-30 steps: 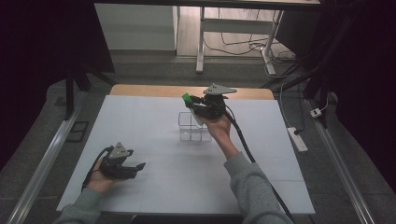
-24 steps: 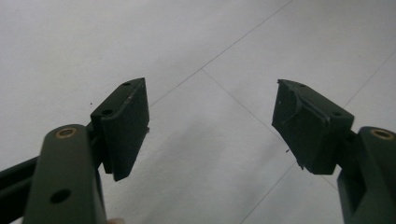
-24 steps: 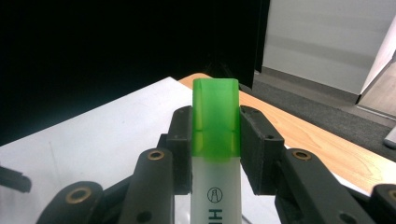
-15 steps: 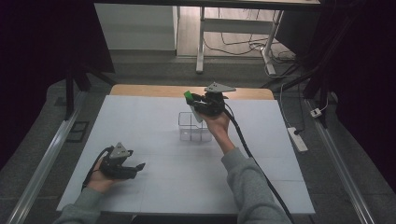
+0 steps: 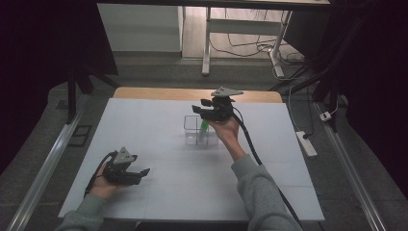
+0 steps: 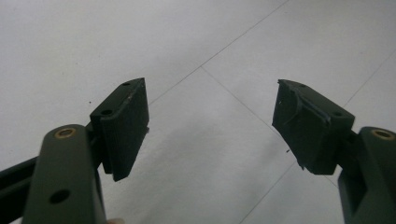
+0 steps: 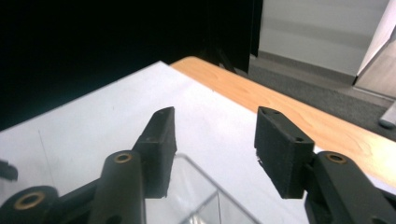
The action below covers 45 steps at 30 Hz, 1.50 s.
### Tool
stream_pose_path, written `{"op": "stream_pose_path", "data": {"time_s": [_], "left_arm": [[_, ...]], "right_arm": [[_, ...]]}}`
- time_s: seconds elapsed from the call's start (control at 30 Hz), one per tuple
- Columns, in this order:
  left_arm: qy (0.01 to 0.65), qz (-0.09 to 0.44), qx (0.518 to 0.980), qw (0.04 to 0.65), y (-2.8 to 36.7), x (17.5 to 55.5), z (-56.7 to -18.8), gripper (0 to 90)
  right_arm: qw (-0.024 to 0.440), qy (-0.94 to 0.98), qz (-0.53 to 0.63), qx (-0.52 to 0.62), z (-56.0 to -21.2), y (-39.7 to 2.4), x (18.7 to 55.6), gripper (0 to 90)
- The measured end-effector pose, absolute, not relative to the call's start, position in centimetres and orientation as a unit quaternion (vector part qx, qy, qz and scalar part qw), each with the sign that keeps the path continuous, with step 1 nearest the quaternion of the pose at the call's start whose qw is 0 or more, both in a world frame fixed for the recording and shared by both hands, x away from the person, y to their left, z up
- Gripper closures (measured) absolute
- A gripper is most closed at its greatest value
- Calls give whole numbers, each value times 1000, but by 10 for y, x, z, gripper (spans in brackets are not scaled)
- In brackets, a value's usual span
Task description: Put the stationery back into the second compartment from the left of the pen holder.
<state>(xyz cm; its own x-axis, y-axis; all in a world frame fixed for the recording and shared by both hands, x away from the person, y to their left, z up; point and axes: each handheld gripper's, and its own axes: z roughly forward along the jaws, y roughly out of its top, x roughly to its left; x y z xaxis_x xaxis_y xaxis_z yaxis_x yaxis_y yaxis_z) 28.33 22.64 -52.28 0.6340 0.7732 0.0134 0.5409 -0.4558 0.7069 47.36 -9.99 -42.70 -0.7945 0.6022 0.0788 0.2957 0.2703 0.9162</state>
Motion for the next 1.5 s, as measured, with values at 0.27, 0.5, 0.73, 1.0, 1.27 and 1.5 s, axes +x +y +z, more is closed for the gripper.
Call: {"op": "stream_pose_path", "data": {"time_s": [0.27, 0.5, 0.73, 1.0, 1.27, 1.5], "left_arm": [[394, 170, 836, 343, 226, 283, -523, 271], [396, 171, 834, 344, 226, 283, -522, 271], [396, 170, 834, 343, 225, 283, -522, 269], [397, 170, 834, 344, 224, 283, -522, 269], [398, 171, 832, 345, 224, 283, -521, 268], [399, 172, 831, 348, 225, 283, -521, 268]], "right_arm": [[141, 802, 503, 288, -429, -131, 452, 435], [147, 815, 478, 294, -436, -170, 422, 426], [149, 822, 455, 309, -450, -209, 396, 419], [149, 826, 434, 328, -471, -252, 368, 400], [155, 834, 421, 322, -483, -277, 351, 368], [152, 831, 421, 331, -489, -286, 345, 351]]}}
